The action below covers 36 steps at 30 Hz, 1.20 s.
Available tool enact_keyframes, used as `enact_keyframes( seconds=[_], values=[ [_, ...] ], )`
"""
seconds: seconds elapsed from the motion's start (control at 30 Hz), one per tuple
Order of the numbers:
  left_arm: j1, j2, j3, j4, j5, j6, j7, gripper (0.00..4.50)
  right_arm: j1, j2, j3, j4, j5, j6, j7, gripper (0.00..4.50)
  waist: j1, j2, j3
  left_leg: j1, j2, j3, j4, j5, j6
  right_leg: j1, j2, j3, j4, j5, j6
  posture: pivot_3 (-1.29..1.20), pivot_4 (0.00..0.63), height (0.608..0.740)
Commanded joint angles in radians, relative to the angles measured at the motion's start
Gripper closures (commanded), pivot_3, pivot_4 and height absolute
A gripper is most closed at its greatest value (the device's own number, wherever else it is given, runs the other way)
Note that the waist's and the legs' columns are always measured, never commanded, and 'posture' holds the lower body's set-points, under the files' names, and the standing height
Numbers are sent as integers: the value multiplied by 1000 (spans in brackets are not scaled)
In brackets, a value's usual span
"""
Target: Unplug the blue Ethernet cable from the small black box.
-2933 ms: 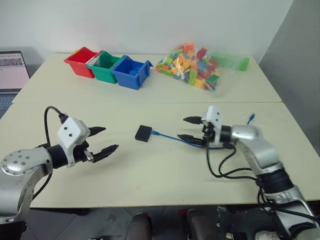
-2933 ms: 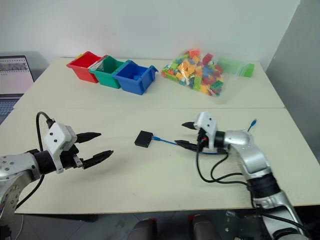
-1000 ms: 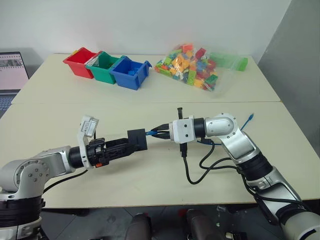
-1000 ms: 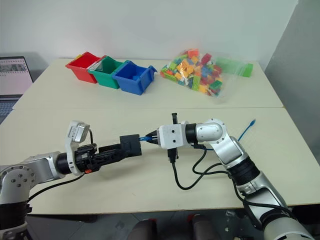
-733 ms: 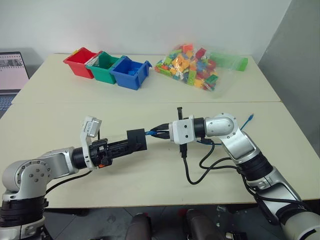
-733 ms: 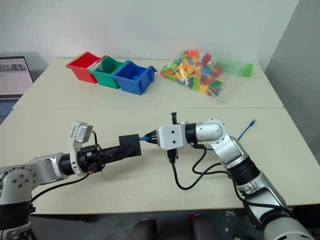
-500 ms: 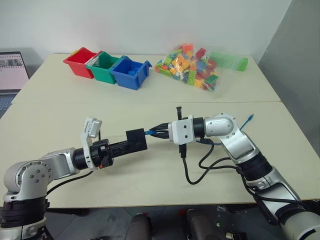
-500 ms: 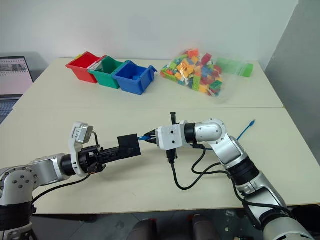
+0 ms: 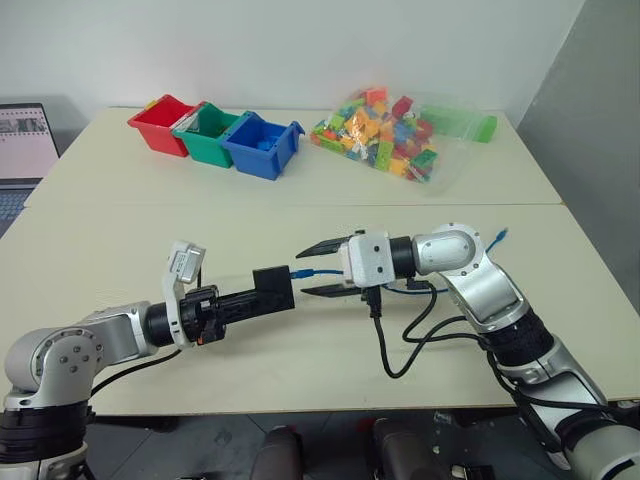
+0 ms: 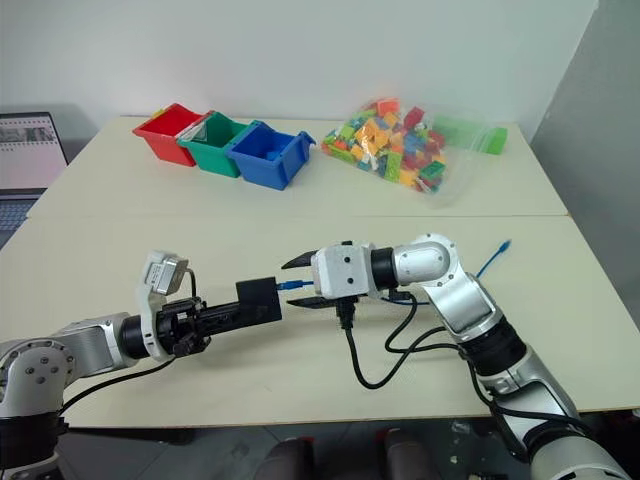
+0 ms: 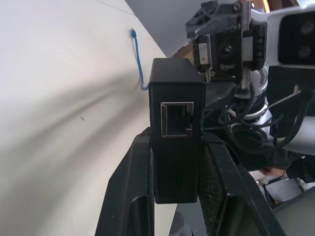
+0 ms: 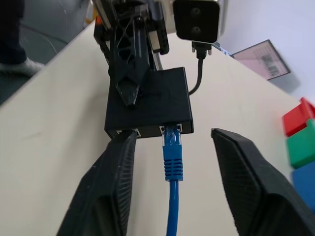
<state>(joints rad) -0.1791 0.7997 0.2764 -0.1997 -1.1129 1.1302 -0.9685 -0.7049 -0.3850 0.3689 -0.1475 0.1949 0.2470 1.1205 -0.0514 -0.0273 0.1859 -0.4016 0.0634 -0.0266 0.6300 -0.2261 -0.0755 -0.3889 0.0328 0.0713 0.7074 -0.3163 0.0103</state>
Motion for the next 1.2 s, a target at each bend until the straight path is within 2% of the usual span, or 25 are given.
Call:
enact_keyframes(
  seconds=[0.03, 0.23, 0.53, 0.93, 1.03, 1.2],
  values=[
    [5, 40, -18, -46, 36, -51, -75, 3717, 28, 7, -106, -90, 251, 359, -26, 1370, 1, 0, 0, 0, 0, 0, 0, 0, 0, 0, 0, 0, 0, 0, 0, 0, 150, 740],
    [6, 49, -35, -47, 66, -93, -135, 3717, 72, 81, -194, -85, 446, 647, -141, 1370, -2, 0, 0, 0, 0, 0, 0, 0, 0, 0, 0, 0, 0, -1, 0, 0, 150, 740],
    [8, 64, -36, -52, 67, -89, -168, 3717, 85, 128, -201, -46, 532, 729, -172, 1370, -5, 0, 0, 0, 0, 1, -1, 0, 0, -1, 1, 0, 0, -4, 4, 0, 150, 740],
    [17, 67, -44, -68, 73, -97, -179, 3717, 63, 138, -204, 20, 554, 751, -182, 1370, -5, 0, 0, 0, 0, 1, -1, 0, 0, -1, 1, 0, -1, -4, 4, 0, 150, 740],
    [18, 68, -50, -72, 79, -103, -182, 3717, 56, 137, -203, 27, 559, 758, -181, 1838, -5, 0, 0, 0, 0, 1, -1, 0, 0, -1, 1, 0, -2, -4, 4, 0, 150, 740],
    [14, 60, -49, -70, 77, -107, -179, 3717, 55, 127, -186, 19, 547, 751, -170, 2977, -5, 0, 0, 0, 0, 1, -1, 0, 0, -1, 1, 0, -2, -4, 4, 0, 150, 740]
  ],
)
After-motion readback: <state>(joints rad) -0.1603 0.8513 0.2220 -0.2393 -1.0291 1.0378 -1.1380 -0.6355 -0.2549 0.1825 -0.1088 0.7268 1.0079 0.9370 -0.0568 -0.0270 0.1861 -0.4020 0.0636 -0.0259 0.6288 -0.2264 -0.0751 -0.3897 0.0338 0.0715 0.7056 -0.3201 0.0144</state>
